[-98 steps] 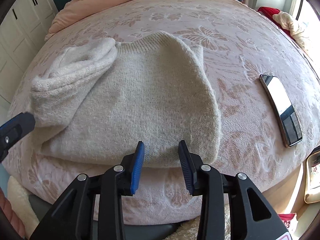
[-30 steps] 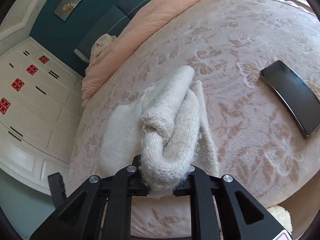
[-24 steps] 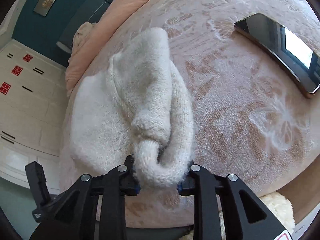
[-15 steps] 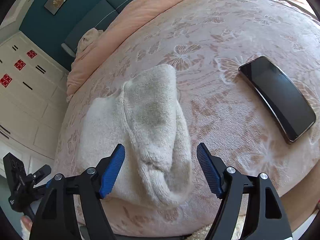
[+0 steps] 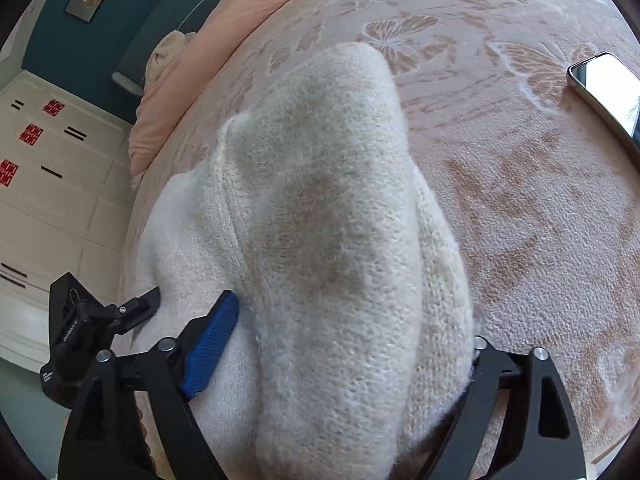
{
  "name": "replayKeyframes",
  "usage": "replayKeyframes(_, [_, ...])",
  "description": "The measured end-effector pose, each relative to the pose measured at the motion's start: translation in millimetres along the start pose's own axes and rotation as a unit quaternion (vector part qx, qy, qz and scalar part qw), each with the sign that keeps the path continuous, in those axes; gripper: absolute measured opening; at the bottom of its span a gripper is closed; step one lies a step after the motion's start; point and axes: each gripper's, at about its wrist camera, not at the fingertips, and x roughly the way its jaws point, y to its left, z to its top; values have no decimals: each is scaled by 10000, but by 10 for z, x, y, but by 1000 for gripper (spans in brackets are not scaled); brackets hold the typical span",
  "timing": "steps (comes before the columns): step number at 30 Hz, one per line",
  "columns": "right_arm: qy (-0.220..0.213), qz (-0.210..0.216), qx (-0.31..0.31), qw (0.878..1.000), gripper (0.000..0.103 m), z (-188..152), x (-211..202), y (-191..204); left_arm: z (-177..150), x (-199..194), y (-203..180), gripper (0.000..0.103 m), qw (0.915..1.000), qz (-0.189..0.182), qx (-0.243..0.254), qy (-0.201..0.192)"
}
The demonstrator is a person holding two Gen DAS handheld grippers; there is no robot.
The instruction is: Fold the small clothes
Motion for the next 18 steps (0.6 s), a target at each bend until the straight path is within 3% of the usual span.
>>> replayKeyframes(1, [39, -36, 68, 10000, 45, 16, -8, 15, -1, -54, -58, 61, 10000, -7, 81, -8])
replayKeyframes(2, [25, -2, 102, 9999, 36, 30, -47, 42, 1, -115, -124, 49, 9998, -55, 184, 10])
replayKeyframes(4, [-127, 111, 56, 9998, 32, 39, -216, 157, -5, -271, -283, 44, 9991, -46, 426, -13])
replayKeyframes(11, [-878, 291, -510, 9944, 31, -258, -1159, 755, -251, -1067, -924, 43, 9909, -168, 1286, -354])
replayKeyframes(18, [-1800, 650, -796, 9783, 31, -410, -2130, 1108, -629, -1922, -1607, 43, 9659, -355, 2345, -1043])
